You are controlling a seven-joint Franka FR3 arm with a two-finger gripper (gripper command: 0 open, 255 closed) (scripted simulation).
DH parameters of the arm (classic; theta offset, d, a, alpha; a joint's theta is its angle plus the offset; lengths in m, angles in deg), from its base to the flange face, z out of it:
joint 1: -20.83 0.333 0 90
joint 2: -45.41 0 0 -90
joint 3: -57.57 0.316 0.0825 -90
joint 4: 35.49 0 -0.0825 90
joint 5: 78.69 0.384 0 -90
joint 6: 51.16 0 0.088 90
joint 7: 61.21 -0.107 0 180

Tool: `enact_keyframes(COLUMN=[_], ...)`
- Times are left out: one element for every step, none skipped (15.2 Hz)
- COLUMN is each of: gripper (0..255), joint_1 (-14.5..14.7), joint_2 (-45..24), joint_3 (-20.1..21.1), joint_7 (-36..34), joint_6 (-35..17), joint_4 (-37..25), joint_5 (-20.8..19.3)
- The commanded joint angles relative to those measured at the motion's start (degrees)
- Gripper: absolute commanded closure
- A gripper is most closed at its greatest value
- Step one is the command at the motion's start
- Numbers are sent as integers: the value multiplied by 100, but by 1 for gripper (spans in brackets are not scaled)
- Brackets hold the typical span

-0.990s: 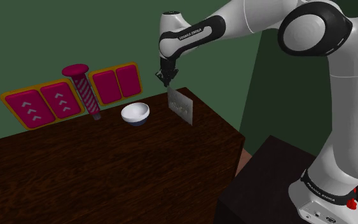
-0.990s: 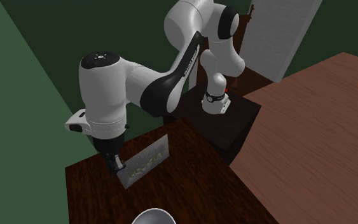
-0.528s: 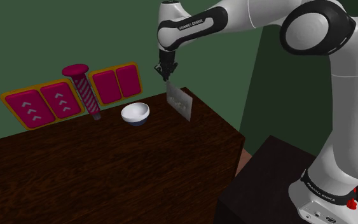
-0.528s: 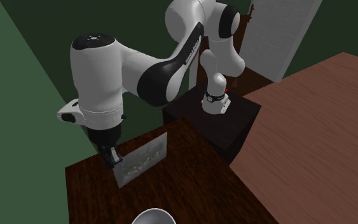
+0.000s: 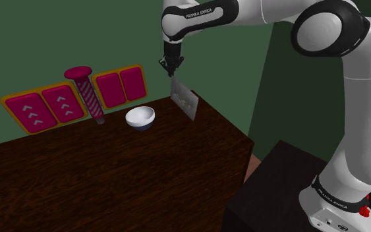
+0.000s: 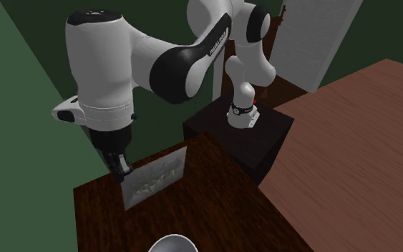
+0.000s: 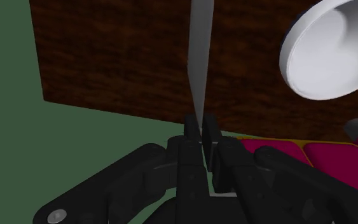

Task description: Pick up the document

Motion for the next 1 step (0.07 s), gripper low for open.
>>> enact_keyframes(gripper=[255], joint_1=[2], joint_2=[4], joint_3=[0], joint_7=[-1], joint_6=[43], joint_4=[-36], joint_5=[0])
